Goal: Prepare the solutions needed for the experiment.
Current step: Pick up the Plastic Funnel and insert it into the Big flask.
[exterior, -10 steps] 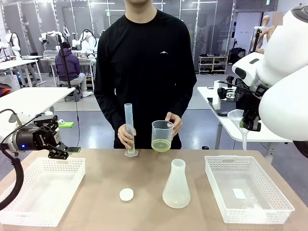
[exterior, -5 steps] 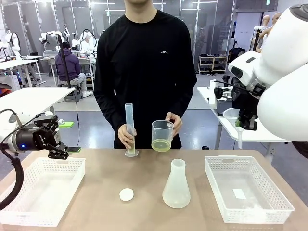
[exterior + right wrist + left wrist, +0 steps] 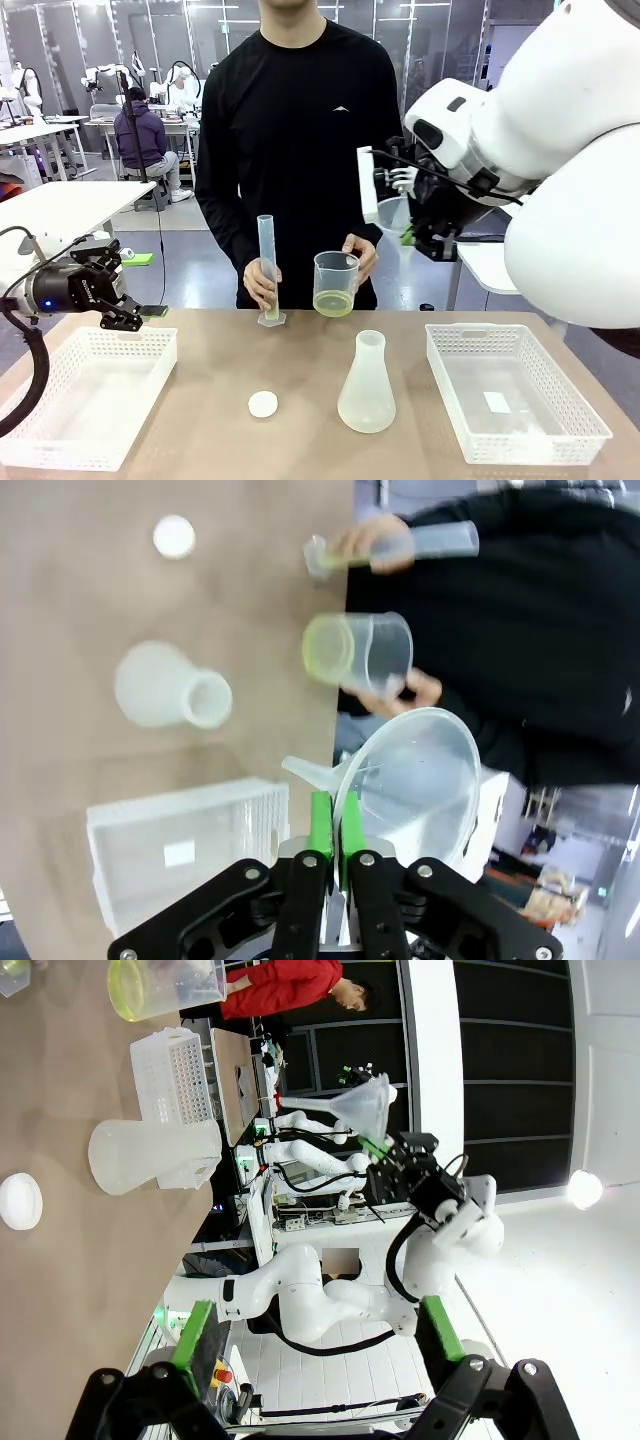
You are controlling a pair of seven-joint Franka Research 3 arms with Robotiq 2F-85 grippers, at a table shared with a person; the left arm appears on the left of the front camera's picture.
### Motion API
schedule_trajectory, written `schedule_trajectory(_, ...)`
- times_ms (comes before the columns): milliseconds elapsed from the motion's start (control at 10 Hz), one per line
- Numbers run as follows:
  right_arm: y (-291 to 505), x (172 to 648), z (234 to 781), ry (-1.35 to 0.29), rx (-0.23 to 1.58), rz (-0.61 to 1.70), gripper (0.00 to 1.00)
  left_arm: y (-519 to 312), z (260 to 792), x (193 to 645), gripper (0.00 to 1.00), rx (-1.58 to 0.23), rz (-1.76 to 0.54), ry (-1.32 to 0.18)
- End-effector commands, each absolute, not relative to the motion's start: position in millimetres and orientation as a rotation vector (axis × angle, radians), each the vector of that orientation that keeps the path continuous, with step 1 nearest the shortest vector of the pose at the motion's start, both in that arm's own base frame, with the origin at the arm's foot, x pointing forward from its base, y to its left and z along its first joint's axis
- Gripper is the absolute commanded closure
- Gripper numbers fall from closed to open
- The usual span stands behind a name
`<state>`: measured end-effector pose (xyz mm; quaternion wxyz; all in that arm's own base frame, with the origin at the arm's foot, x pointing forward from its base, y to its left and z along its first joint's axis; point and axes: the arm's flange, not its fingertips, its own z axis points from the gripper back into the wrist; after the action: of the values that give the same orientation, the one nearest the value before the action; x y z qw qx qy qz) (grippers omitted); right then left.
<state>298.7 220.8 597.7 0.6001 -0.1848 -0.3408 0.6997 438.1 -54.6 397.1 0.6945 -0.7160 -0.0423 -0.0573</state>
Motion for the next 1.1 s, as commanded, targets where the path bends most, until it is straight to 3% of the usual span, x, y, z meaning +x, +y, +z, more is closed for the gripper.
schedule_trajectory(0,221.2,292.1,598.7,-0.816,-0.34,1.715,0.96,-54.8,397.9,437.1,0.0,-1.601,-0.137,-0.101)
schedule_trajectory(200,228.3,275.2,597.3,-0.828,-0.328,1.747,0.96,-54.8,397.9,437.1,0.0,-1.601,-0.137,-0.101)
schedule_trajectory(1000,231.7,282.4,569.6,-0.793,-0.338,1.736,0.96,-54.8,397.9,437.1,0.0,-1.601,-0.137,-0.101)
